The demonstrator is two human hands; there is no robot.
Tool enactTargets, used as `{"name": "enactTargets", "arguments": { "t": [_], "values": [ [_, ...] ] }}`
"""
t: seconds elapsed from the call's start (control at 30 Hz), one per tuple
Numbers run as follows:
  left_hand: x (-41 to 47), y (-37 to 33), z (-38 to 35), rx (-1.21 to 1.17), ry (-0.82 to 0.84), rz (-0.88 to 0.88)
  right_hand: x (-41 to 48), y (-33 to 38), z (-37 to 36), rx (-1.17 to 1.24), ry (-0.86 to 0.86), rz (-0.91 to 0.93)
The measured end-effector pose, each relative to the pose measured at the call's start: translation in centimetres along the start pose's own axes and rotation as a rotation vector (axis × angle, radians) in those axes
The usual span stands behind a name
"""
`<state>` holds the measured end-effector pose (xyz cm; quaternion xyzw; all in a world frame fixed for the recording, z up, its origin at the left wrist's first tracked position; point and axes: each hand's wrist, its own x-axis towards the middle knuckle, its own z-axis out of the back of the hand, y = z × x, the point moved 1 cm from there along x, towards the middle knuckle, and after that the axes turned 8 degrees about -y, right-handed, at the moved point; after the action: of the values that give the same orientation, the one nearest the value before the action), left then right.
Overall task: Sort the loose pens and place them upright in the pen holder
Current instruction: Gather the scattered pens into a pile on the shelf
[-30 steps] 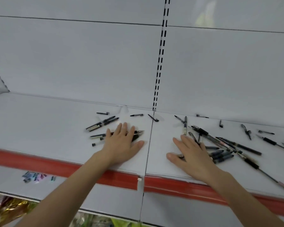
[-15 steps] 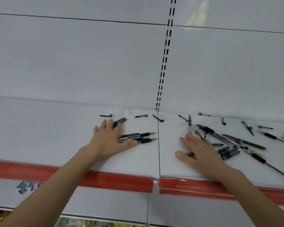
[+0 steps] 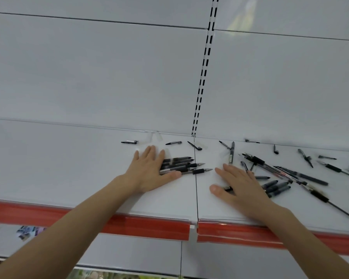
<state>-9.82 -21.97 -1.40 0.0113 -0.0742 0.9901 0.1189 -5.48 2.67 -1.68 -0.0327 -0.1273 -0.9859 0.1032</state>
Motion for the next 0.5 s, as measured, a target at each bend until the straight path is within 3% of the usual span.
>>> {"name": "enactTargets", "arguments": {
  "t": [0.17, 0.3, 0.4, 0.5],
  "values": [
    [1.1, -3.2, -0.1, -0.114, -0.012, -0.072, 0.2, -0.1, 0.0, -0.005, 0.001, -0.007],
    [2.8, 2.5, 1.3, 0.035, -0.229, 0.177, 0.2, 0.0, -0.1, -0.019, -0.040, -0.023],
    [3.8, 4.9, 1.0, -0.006, -0.093, 0.329, 0.3, 0.0, -0.3, -0.064, -0.025, -0.044],
    [4.9, 3.1, 0.4, -0.037, -0.054, 0.208, 0.7, 0.0, -0.3, -0.071, -0.006, -0.051]
  ]
}}
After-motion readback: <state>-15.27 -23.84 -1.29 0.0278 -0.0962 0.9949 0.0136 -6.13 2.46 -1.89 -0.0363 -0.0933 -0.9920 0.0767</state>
